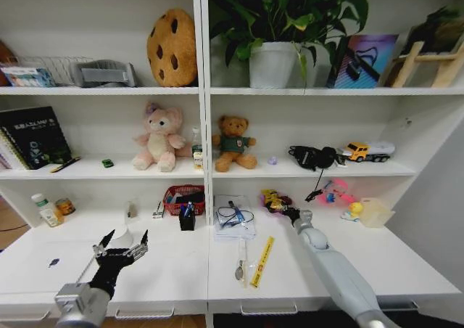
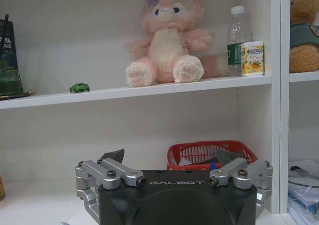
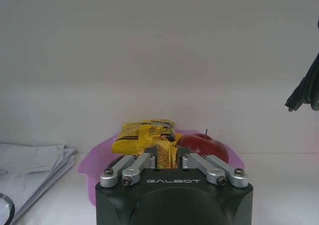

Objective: Organize the objects on the table.

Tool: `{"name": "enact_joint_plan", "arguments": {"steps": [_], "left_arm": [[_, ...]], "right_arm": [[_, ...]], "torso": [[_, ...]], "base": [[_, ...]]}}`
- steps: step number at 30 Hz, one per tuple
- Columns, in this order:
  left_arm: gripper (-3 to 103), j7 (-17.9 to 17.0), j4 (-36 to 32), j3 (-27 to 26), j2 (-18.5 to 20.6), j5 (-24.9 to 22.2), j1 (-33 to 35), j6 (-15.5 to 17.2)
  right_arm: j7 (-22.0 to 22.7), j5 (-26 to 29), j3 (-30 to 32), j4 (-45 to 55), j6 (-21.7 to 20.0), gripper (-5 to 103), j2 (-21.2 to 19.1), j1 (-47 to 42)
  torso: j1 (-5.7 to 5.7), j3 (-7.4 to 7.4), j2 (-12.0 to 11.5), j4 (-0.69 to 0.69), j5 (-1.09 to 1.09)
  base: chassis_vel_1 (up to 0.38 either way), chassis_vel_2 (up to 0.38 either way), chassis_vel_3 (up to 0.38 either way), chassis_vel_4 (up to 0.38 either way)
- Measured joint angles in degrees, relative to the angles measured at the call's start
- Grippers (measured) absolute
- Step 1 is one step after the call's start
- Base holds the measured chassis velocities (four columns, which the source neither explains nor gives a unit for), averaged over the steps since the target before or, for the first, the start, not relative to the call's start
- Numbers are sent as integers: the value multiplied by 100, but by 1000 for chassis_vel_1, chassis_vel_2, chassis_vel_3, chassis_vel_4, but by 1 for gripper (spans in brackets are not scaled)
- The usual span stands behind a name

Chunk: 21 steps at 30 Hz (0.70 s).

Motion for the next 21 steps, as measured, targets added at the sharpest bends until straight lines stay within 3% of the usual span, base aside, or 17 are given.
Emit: {"name": "enact_joint_plan", "arguments": {"steps": [5,7,8,12,14,15,18,21], "left_arm": [[100,0,0,0,0,0,0,0],[100,0,0,0,0,0,0,0],[100,0,0,0,0,0,0,0],[100,0,0,0,0,0,0,0],[100,0,0,0,0,0,0,0],[100,0,0,0,0,0,0,0],[100,1,0,0,0,0,0,1],[100,0,0,0,0,0,0,0]], "right_arm": [[124,12,110,543,-25,37,-210,-312],[228,52,363,1200,-169,49,-461,-755],[228,52,363,1200,-169,49,-461,-755],[423,88,986,2290,-446,59,-736,-1673],[548,89,1535,3259,-560,70,-834,-2673],[548,89,1535,3259,-560,70,-834,-2673],[715,88,2132,4453,-592,86,-823,-3907],[780,18,2389,5141,-587,96,-705,-4563]], "torso": [[0,0,0,0,0],[0,0,0,1,-1],[0,0,0,1,-1],[0,-1,1,0,-2],[-1,-1,1,-2,0],[-1,-1,1,-2,0],[-2,-2,2,-2,-2],[-2,-2,2,1,-2]], "base": [[0,0,0,0],[0,0,0,0],[0,0,0,0],[0,0,0,0],[0,0,0,0],[0,0,0,0],[0,0,0,0],[0,0,0,0]]}}
